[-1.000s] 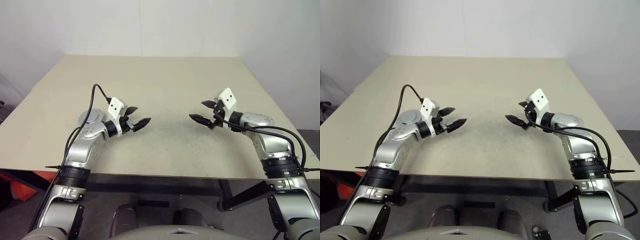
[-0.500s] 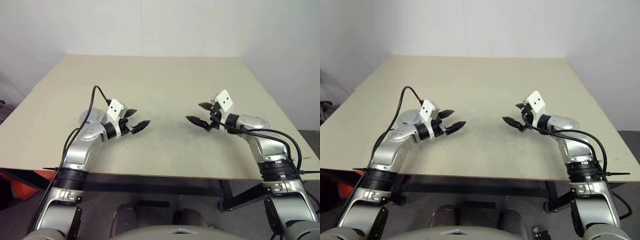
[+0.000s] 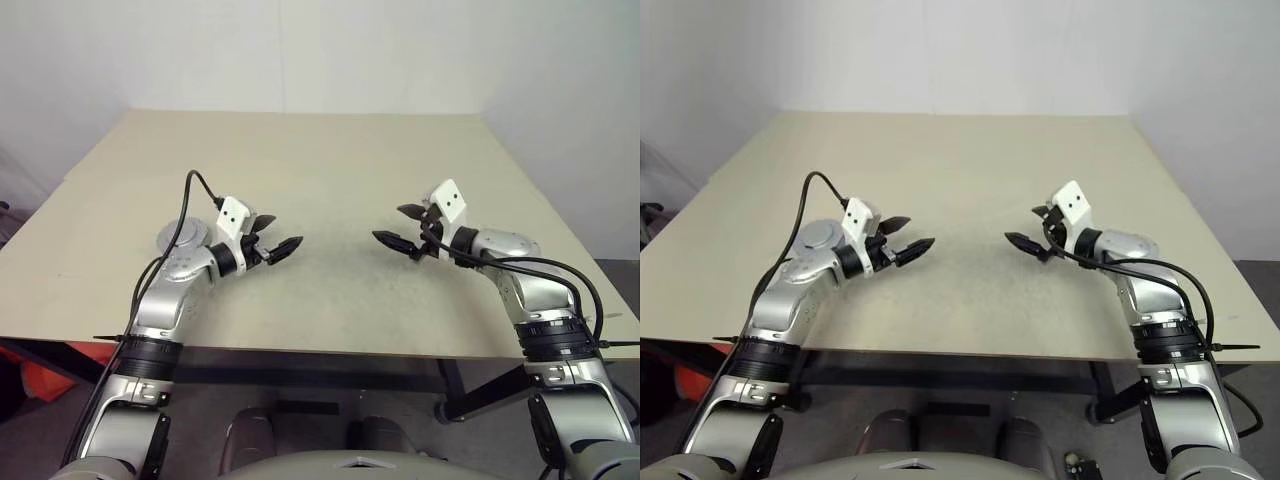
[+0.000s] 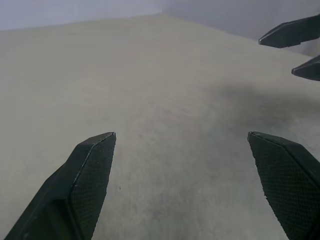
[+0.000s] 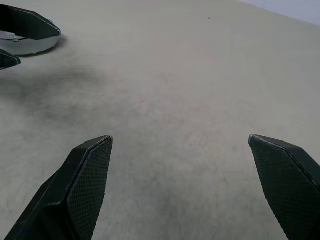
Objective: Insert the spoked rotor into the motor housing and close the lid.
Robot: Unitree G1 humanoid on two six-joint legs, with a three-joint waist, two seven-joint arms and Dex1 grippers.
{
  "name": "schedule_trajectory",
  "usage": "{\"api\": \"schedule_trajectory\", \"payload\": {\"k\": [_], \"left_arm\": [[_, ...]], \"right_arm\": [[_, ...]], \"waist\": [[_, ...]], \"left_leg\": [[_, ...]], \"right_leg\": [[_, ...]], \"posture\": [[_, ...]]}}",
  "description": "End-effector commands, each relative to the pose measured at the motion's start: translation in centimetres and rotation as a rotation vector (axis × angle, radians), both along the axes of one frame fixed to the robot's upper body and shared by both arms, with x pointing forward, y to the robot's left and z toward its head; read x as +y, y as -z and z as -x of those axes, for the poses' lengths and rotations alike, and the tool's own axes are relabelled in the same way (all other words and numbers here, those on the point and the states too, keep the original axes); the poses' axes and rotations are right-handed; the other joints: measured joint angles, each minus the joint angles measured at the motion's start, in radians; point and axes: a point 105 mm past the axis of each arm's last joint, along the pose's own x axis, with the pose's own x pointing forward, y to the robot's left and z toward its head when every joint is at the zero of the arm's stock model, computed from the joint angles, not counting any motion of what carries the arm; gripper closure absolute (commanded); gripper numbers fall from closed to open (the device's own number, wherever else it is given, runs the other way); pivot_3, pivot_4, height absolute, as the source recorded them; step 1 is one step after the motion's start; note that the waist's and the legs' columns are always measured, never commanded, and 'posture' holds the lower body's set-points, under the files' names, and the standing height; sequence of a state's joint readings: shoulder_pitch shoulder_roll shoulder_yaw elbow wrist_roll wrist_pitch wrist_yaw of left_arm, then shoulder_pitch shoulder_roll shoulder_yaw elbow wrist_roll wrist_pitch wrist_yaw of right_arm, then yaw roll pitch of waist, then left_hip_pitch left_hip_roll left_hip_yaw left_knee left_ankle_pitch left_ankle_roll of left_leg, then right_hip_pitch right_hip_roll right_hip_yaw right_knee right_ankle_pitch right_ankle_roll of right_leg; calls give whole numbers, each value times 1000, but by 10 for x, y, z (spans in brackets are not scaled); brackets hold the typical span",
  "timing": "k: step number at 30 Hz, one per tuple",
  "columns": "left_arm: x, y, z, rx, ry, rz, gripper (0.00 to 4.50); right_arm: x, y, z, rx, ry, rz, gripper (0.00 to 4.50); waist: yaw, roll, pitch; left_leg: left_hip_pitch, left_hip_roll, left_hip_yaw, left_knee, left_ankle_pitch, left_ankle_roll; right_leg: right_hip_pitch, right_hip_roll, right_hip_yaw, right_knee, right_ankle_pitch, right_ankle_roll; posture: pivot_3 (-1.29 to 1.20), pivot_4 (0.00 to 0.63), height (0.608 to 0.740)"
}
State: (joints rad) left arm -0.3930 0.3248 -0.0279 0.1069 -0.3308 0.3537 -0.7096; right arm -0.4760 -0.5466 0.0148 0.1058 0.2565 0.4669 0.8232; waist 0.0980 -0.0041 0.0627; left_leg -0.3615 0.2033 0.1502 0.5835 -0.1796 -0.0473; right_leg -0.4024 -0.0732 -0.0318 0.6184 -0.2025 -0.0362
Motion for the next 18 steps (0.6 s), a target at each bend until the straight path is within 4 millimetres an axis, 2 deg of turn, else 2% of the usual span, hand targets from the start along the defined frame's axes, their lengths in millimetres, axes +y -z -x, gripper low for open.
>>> {"api": "schedule_trajectory", "payload": {"k": [1,18], "left_arm": [[-2,-19,-4,-78,-6,7,35],[-2,-19,-8,-83,-4,4,35]], "right_arm": [[3,-14,-4,-49,-4,-8,0],[-4,-13,-4,-54,28,4,0]], "waist": [[0,0,0],[0,0,0]], "left_leg": [[0,0,0,0,0,0],[0,0,0,0,0,0]], "right_leg": [[0,0,0,0,0,0],[0,0,0,0,0,0]], "posture": [[0,0,740],[0,0,740]]}}
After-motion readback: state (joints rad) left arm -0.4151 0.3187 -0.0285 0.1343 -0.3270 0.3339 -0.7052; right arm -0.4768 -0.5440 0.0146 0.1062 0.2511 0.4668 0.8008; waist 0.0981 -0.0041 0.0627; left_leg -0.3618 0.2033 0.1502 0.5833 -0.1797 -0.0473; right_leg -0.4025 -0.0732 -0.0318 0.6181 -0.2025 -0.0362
